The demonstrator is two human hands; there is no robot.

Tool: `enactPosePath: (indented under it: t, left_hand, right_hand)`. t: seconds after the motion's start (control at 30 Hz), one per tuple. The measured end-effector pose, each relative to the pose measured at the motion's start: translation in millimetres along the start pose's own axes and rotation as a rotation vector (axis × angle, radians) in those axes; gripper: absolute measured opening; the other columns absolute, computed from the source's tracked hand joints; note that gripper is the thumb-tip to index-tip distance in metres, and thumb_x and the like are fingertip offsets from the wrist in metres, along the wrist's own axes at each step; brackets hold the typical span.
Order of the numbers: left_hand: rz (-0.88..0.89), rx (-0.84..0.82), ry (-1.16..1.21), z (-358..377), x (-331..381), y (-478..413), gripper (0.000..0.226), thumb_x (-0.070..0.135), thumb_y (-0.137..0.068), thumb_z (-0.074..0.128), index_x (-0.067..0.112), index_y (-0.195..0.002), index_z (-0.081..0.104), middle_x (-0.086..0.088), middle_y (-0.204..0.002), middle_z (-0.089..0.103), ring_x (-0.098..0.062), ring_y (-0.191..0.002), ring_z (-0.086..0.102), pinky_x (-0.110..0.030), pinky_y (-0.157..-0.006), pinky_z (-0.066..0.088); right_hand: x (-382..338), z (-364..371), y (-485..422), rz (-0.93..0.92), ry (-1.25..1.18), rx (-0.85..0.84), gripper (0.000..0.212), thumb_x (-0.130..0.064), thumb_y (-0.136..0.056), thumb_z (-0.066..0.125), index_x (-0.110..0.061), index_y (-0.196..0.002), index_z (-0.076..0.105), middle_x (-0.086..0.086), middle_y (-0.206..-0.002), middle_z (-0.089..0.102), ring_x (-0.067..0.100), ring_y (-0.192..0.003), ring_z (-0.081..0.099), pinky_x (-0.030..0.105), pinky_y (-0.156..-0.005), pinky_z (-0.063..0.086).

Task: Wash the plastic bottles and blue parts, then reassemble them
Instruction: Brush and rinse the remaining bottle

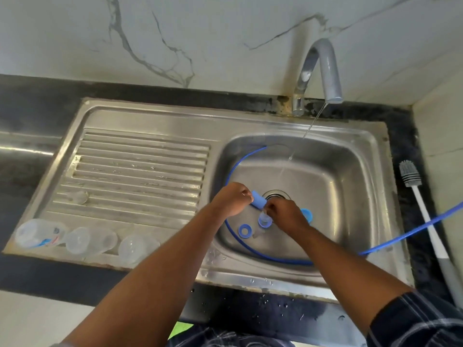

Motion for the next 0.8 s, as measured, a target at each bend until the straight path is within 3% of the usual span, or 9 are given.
enactPosePath:
  t: [0.1, 0.17, 0.23, 0.33, 0.4, 0.47, 0.57, 0.63, 0.8]
  left_hand:
    - [-0.016, -0.041, 0.025, 4, 9, -3, 0.028, 0.022, -0.096, 0.056, -0.001, -0.104, 0.069, -0.018, -0.101, 0.072, -0.032, -0.083, 0.069, -0.04, -0.069, 0.055]
    - [-0.102, -0.066, 0.258, 8, 22, -6, 0.04, 0.035, -0.103, 0.051, 0.0, -0.113, 0.064, -0.015, -0.098, 0.071, -0.026, -0.07, 0.063, -0.031, -0.058, 0.05]
    - [-0.142, -0.083, 0.483, 10, 41, -9, 0.043, 0.044, -0.105, 0.044, 0.005, -0.112, 0.06, -0.014, -0.097, 0.067, -0.023, -0.065, 0.058, -0.028, -0.056, 0.05]
    - [-0.019, -0.116, 0.638, 10, 80, -19, 0.034, 0.042, -0.107, 0.045, 0.013, -0.105, 0.061, -0.012, -0.1, 0.069, -0.025, -0.077, 0.066, -0.031, -0.064, 0.056]
    - [0.115, -0.128, 0.664, 7, 107, -25, 0.026, 0.034, -0.106, 0.05, 0.014, -0.103, 0.066, -0.01, -0.097, 0.071, -0.023, -0.082, 0.067, -0.03, -0.07, 0.056]
    - [0.221, -0.125, 0.644, 4, 128, -30, 0.017, 0.026, -0.103, 0.058, 0.013, -0.098, 0.067, -0.008, -0.087, 0.071, -0.018, -0.076, 0.065, -0.03, -0.07, 0.054]
    - [0.272, -0.061, 0.634, -4, 142, -37, 0.015, 0.015, -0.095, 0.069, 0.003, -0.103, 0.067, -0.008, -0.073, 0.069, -0.017, -0.066, 0.064, -0.033, -0.068, 0.055]
    - [0.276, -0.026, 0.643, -11, 145, -38, 0.02, 0.014, -0.091, 0.072, 0.001, -0.106, 0.067, -0.007, -0.069, 0.069, -0.019, -0.066, 0.065, -0.032, -0.066, 0.055]
    - [0.29, -0.061, 0.543, -16, 148, -40, 0.013, 0.029, -0.102, 0.058, 0.022, -0.109, 0.067, -0.002, -0.1, 0.077, -0.018, -0.094, 0.074, -0.037, -0.08, 0.058]
  right_hand:
    - [0, -25, 11, 0.094, -0.318, 0.165, 0.013, -0.014, -0.089, 0.064, -0.021, -0.079, 0.068, -0.001, -0.074, 0.069, 0.014, -0.059, 0.063, 0.031, -0.059, 0.054]
    - [-8, -49, 18, 0.121, -0.498, 0.266, 0.013, -0.008, -0.093, 0.063, -0.014, -0.082, 0.067, 0.004, -0.072, 0.068, 0.013, -0.049, 0.06, 0.027, -0.048, 0.052]
    - [-19, -77, 20, 0.098, -0.609, 0.35, 0.013, -0.007, -0.094, 0.063, -0.015, -0.085, 0.066, 0.006, -0.073, 0.069, 0.014, -0.049, 0.062, 0.029, -0.049, 0.053]
    - [-33, -117, 17, 0.037, -0.665, 0.438, 0.015, -0.008, -0.095, 0.064, -0.021, -0.087, 0.066, 0.004, -0.075, 0.07, 0.016, -0.055, 0.065, 0.035, -0.055, 0.057]
    - [-38, -136, 17, 0.011, -0.652, 0.47, 0.015, -0.008, -0.094, 0.065, -0.021, -0.088, 0.066, 0.001, -0.074, 0.071, 0.019, -0.06, 0.069, 0.037, -0.06, 0.061]
    - [-40, -149, 18, 0.004, -0.656, 0.506, 0.012, -0.009, -0.093, 0.068, -0.02, -0.089, 0.066, 0.003, -0.077, 0.072, 0.02, -0.065, 0.072, 0.036, -0.064, 0.062]
    - [-42, -162, 20, 0.014, -0.719, 0.528, 0.008, -0.013, -0.091, 0.072, -0.014, -0.092, 0.065, 0.009, -0.084, 0.072, 0.02, -0.072, 0.074, 0.035, -0.067, 0.063]
    - [-48, -166, 18, 0.008, -0.774, 0.492, 0.018, -0.021, -0.09, 0.076, -0.011, -0.097, 0.062, 0.01, -0.088, 0.072, 0.02, -0.075, 0.075, 0.034, -0.068, 0.063]
    - [-61, -180, 6, 0.049, -0.726, 0.45, 0.018, -0.024, -0.093, 0.072, -0.008, -0.094, 0.063, 0.01, -0.087, 0.075, 0.018, -0.073, 0.076, 0.039, -0.073, 0.064]
Point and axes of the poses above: each hand's wrist, its own y-axis away from the middle knuckle, its own z-axis out of the palm, x = y × z, the point moved 3 cm from there along -y, towards the middle knuckle
